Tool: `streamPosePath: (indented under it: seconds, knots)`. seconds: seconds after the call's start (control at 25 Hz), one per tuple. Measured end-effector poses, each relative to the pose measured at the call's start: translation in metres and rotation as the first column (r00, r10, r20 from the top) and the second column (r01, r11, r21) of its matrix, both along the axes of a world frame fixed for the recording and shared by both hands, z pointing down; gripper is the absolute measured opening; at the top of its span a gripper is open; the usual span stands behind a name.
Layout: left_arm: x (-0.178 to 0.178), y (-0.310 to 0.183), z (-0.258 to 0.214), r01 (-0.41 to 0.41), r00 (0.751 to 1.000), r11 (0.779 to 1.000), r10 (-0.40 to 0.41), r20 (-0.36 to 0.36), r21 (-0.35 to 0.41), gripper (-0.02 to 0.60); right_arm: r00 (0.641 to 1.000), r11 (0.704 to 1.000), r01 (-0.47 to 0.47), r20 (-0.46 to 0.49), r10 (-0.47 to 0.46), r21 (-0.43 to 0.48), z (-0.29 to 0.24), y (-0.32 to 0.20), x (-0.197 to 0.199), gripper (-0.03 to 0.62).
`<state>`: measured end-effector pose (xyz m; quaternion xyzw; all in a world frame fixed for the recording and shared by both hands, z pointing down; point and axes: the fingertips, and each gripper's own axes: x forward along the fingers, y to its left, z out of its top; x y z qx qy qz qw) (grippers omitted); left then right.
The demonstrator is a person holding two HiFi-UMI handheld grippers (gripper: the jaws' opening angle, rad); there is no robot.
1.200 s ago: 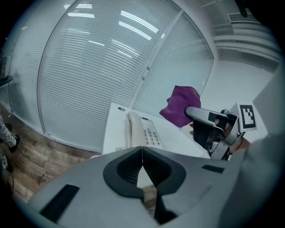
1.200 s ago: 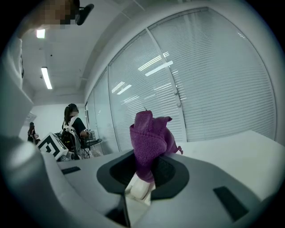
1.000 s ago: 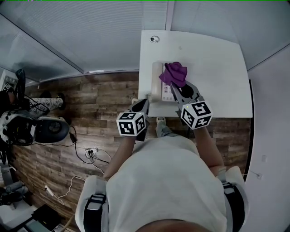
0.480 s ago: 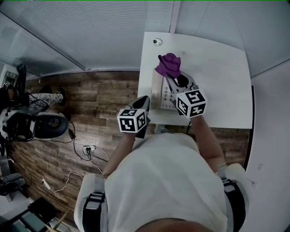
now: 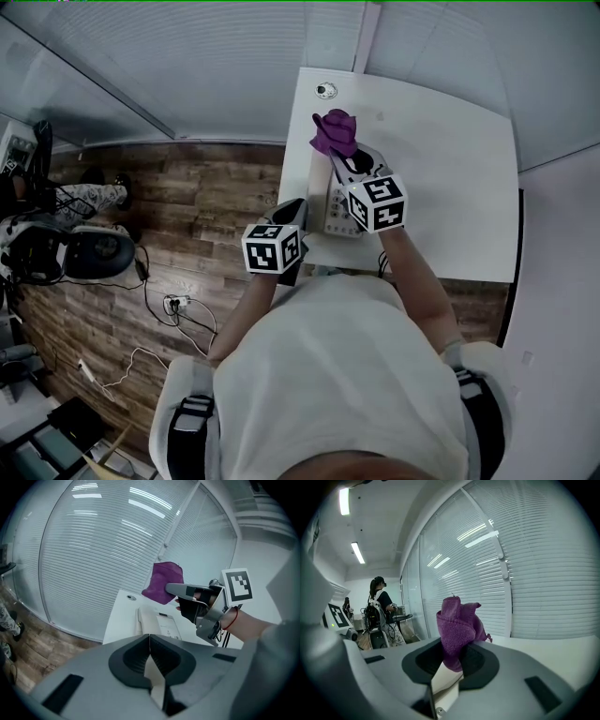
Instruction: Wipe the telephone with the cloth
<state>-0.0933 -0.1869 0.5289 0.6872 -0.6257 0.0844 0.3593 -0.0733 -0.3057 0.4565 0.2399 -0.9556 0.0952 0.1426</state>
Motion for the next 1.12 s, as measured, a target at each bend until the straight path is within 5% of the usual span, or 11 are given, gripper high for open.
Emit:
streamPosePath:
  seconds: [0.64,1.12]
  knots:
    - [-0.004,-0.017,0.002,0.012,1.000,1.000,-0.011,0.014,-0.017,0.021,0.991,0.998,0.050,-0.126,-0.055,-0.043,0.042,-0.006,-0.017,0.091]
    - [-0.014,-0.017,0.004,-0.141,0.988,0.989,0.143,0.053,-0.041,0.021,0.988,0.996,-0.056,-0.149,0.045,-0.072,0.048,0.006,-0.018,0.091]
